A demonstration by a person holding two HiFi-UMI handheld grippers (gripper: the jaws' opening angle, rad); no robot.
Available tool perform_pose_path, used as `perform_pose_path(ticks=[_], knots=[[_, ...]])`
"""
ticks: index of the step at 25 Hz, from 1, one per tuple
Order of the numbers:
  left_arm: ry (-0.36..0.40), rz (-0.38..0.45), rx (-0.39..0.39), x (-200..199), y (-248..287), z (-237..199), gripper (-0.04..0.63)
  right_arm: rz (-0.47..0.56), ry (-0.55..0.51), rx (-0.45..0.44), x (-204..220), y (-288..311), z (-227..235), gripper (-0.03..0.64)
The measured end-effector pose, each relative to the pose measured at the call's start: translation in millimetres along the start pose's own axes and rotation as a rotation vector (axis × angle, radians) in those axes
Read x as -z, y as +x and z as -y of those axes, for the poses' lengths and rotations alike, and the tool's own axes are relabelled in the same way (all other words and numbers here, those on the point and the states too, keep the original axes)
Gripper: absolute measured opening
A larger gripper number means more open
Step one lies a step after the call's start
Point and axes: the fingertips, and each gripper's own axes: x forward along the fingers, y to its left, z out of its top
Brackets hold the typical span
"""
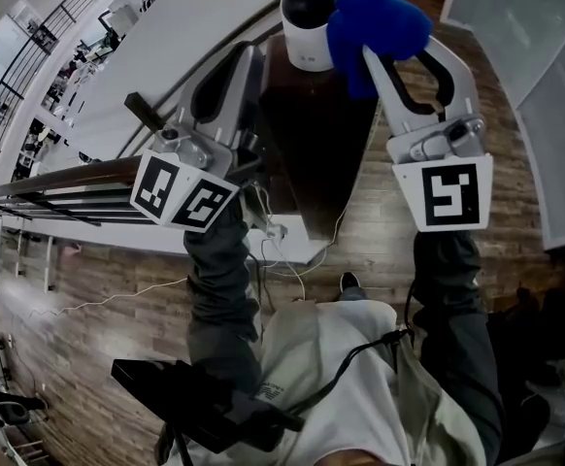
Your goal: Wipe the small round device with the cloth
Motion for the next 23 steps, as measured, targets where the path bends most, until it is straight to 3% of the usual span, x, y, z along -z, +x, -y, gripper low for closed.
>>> perform_pose_path(ticks=[14, 23], knots=[[0.008, -0.001, 0.01, 1.3, -1.7, 4.3, 0.003, -0.024, 0.03, -0.029, 12.3, -0.7, -5.8, 0.095], [-0.013, 0.019, 0.005, -2.0, -20.9, 5.4, 0.003, -0.042, 0.14, 0.042, 23.6, -35.3, 16.1, 0.095]])
